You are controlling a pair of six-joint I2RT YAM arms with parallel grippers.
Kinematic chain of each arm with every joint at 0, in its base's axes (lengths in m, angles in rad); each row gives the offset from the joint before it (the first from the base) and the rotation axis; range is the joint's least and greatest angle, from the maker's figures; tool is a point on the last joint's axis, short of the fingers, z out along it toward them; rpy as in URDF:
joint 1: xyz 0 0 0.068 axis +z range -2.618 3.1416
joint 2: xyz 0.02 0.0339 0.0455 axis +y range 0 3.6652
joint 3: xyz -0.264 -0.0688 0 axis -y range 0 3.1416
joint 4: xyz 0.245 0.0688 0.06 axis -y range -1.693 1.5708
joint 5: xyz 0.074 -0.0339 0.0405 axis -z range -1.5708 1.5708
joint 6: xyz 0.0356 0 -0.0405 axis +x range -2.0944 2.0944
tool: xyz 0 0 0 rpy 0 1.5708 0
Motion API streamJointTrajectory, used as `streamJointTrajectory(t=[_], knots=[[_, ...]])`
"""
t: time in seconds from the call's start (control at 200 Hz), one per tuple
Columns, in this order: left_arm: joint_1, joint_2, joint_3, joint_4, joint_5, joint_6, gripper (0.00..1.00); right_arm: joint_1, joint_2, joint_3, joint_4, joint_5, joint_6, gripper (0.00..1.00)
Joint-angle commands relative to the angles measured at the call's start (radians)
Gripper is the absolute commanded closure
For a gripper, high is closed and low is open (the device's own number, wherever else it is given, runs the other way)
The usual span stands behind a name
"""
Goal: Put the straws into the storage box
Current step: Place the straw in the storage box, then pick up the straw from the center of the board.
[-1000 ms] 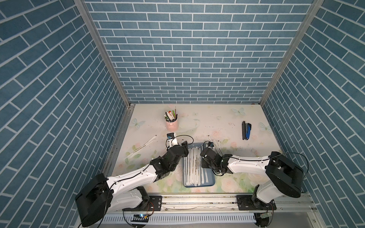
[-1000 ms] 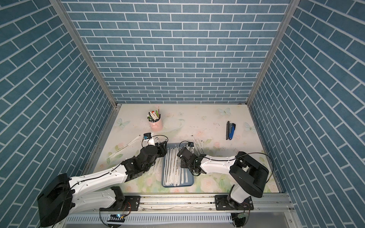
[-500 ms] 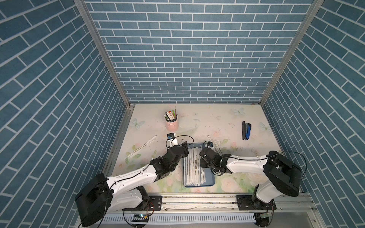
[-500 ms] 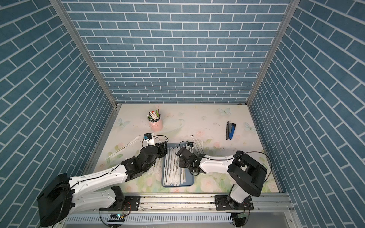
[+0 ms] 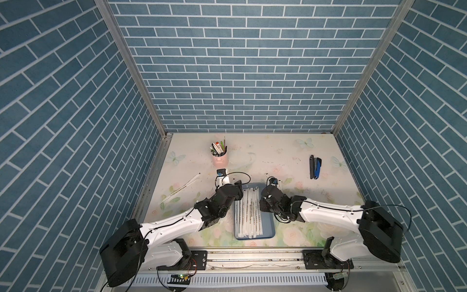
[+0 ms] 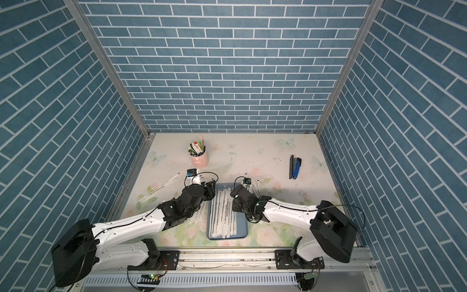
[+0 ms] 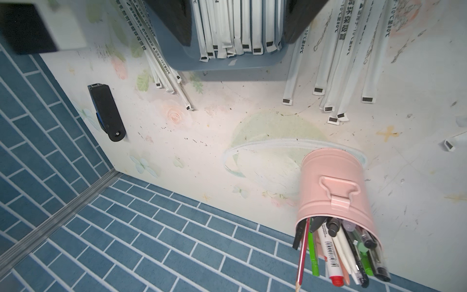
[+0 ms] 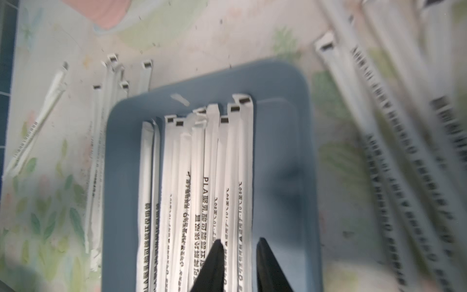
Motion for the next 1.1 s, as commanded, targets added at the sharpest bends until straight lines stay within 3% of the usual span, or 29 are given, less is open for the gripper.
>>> streamJointTrajectory(t=[0.0, 0.145, 0.305, 0.66, 1.095], knots=[[0.003, 0.038, 0.040, 0.016, 0.022, 0.046, 0.39, -0.103, -0.119, -0.035, -0.148, 0.041, -0.156, 0.74], [-0.004, 0.115, 0.088, 0.042, 0.071, 0.060, 0.38, -0.336, -0.151, -0.052, -0.205, -0.014, -0.377, 0.73], [-0.042, 0.214, 0.153, 0.056, 0.094, 0.064, 0.38, -0.423, -0.059, -0.022, -0.176, -0.046, -0.504, 0.68], [-0.057, 0.253, 0.162, 0.073, 0.101, 0.036, 0.38, -0.446, 0.098, -0.014, -0.049, -0.154, -0.546, 0.64], [-0.057, 0.262, 0.170, 0.065, 0.095, 0.040, 0.39, -0.462, 0.099, -0.029, -0.073, -0.094, -0.604, 0.86]])
